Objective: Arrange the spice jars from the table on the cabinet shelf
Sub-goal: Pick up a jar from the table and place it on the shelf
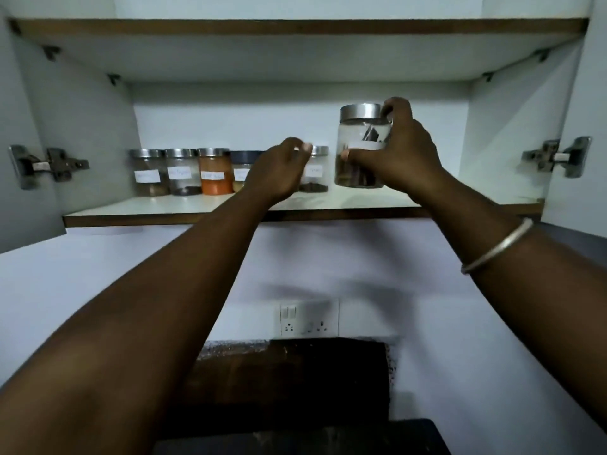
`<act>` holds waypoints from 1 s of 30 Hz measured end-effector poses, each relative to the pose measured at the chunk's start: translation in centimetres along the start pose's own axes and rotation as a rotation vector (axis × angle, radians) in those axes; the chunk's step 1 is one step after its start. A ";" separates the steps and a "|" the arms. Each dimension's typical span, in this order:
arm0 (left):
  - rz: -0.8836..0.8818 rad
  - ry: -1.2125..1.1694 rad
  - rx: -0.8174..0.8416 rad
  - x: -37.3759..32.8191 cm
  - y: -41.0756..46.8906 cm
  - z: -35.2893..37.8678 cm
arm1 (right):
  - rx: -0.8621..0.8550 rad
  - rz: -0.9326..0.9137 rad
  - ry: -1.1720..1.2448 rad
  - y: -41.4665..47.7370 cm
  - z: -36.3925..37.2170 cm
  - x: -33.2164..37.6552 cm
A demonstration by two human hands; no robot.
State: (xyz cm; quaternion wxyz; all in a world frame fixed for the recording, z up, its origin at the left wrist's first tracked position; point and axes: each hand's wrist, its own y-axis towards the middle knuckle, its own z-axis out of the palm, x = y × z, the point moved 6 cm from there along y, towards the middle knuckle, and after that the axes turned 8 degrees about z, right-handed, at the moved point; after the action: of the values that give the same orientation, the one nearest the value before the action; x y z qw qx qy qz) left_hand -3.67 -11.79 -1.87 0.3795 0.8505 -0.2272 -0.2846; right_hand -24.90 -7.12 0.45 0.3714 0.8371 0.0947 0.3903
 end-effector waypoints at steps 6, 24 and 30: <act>-0.152 0.343 0.490 5.8 0.4 5.5 | 0.102 0.123 -0.160 8.4 6.1 -4.6; -0.267 0.309 0.408 7.2 1.1 6.4 | 0.296 0.295 -0.258 15.6 15.7 -9.7; -0.264 0.289 0.395 7.0 0.9 6.3 | 0.377 0.359 -0.203 15.5 16.1 -10.7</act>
State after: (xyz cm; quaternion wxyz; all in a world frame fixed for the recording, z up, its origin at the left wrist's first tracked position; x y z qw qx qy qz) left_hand -2.78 -19.77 -6.84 0.1944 0.9620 -0.1090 -0.1575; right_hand -22.56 -31.72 -1.79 0.1414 0.9297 -0.0216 0.3395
